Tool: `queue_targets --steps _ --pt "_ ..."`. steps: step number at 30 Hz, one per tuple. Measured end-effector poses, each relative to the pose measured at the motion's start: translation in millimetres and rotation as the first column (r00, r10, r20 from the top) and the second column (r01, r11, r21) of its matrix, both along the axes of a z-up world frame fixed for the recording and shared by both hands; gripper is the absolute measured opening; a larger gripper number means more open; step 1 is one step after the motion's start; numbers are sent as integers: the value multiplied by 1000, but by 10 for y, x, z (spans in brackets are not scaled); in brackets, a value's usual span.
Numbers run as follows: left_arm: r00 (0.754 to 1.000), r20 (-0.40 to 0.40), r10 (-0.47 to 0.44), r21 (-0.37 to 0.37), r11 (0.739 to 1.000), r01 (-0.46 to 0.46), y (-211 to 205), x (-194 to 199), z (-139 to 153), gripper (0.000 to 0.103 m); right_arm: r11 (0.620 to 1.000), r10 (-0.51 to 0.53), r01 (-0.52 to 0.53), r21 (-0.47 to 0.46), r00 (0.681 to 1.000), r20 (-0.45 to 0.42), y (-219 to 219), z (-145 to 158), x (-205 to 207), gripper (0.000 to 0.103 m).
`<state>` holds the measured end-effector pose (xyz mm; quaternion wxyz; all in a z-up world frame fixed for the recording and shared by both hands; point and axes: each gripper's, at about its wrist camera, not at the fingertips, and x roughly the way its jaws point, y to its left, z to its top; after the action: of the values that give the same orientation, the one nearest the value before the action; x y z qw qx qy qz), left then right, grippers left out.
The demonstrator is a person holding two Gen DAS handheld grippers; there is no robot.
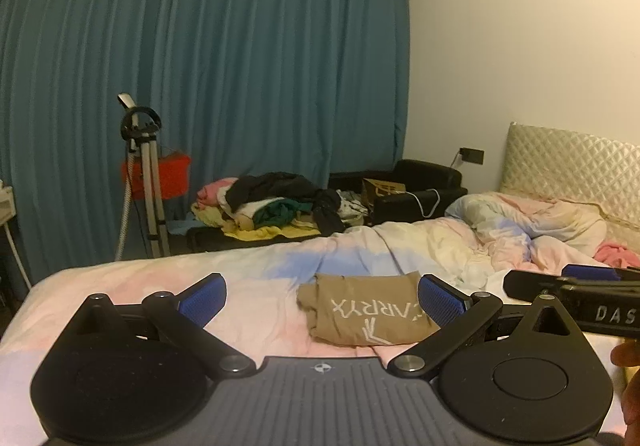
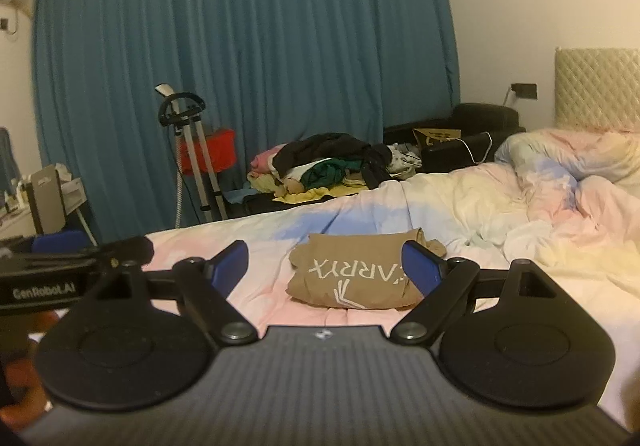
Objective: Fold clothes
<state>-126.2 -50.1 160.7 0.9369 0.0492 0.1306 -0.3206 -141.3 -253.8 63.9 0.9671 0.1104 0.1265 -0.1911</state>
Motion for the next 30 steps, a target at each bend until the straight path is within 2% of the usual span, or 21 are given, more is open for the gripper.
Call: queue_targets --steps 6,12,23,30 --pt "1000 25 14 -24 1000 -13 148 -64 -124 103 1000 8 -7 -14 1000 12 121 -157 36 85" --pt "999 2 42 -55 998 -42 228 35 -281 103 999 -15 16 -29 1000 14 152 -300 92 85" --pt "998 -33 52 -30 998 -53 255 209 -447 103 1000 -22 22 0 999 -25 89 -587 212 85" --pt "998 -38 45 -9 999 -45 203 164 -435 103 999 -28 28 -25 999 -18 114 -606 233 85"
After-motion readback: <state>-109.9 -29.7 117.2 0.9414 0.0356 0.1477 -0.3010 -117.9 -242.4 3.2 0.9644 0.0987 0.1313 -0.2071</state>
